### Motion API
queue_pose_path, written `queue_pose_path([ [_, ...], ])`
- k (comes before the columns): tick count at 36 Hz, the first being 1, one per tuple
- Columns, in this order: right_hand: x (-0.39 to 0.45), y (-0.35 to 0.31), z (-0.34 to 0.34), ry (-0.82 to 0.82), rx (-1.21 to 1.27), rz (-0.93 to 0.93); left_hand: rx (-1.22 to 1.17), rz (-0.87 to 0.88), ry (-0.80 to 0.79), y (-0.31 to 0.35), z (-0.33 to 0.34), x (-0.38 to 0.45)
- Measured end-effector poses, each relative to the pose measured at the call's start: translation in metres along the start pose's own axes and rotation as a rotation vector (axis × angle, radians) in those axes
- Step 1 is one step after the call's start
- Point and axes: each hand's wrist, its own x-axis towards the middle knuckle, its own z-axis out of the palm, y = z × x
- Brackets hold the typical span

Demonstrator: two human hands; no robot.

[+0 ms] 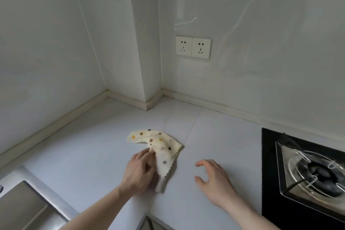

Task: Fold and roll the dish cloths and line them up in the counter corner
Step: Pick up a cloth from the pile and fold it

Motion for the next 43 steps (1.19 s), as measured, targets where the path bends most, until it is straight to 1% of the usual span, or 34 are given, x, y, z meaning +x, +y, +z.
queue_pose_path([
  [2, 0.002, 0.019, 0.029, 0.050, -0.148, -0.024, 0.050, 0.088, 0.082, -0.012, 0.018, -0.004],
  [4, -0.002, 0.031, 0.053, 0.128, -0.278, -0.071, 0.034, 0.145, 0.147, -0.017, 0.026, -0.006],
  [6, -0.006, 0.033, 0.065, 0.196, -0.354, -0.109, -0.004, 0.179, 0.183, -0.020, 0.029, -0.006],
  [10, -0.007, 0.035, 0.066, 0.196, -0.401, -0.123, 0.005, 0.198, 0.209, -0.029, 0.034, -0.002],
  [13, -0.010, 0.029, 0.064, 0.127, -0.445, -0.118, 0.013, 0.185, 0.248, -0.031, 0.037, 0.002],
  [16, -0.015, 0.025, 0.063, 0.123, -0.413, -0.102, 0.024, 0.227, 0.303, -0.031, 0.037, 0.000],
  [18, -0.021, 0.024, 0.064, 0.122, -0.402, -0.093, -0.006, 0.256, 0.375, -0.027, 0.038, -0.007],
  [22, -0.033, 0.024, 0.067, 0.139, -0.372, -0.111, -0.213, 0.225, 0.545, -0.018, 0.033, -0.022],
  [24, -0.039, 0.023, 0.068, 0.162, -0.357, -0.116, -0.304, 0.217, 0.588, -0.017, 0.030, -0.026],
  [26, -0.045, 0.021, 0.067, 0.178, -0.337, -0.115, -0.346, 0.166, 0.592, -0.016, 0.025, -0.030],
  [28, -0.053, 0.017, 0.065, 0.178, -0.318, -0.103, -0.334, 0.113, 0.576, -0.015, 0.019, -0.033],
  [32, -0.072, 0.011, 0.059, 0.116, -0.252, -0.038, -0.202, 0.070, 0.538, -0.001, -0.007, -0.033],
  [34, -0.082, 0.006, 0.053, 0.080, -0.205, -0.011, -0.122, 0.055, 0.556, 0.010, -0.028, -0.033],
  [37, -0.099, -0.005, 0.039, 0.054, -0.159, 0.003, -0.107, 0.035, 0.611, 0.029, -0.063, -0.039],
  [39, -0.112, -0.013, 0.027, 0.082, -0.153, 0.006, -0.146, 0.037, 0.632, 0.042, -0.087, -0.046],
  [43, -0.130, -0.028, 0.002, 0.195, -0.125, -0.015, -0.234, 0.058, 0.653, 0.071, -0.131, -0.061],
])
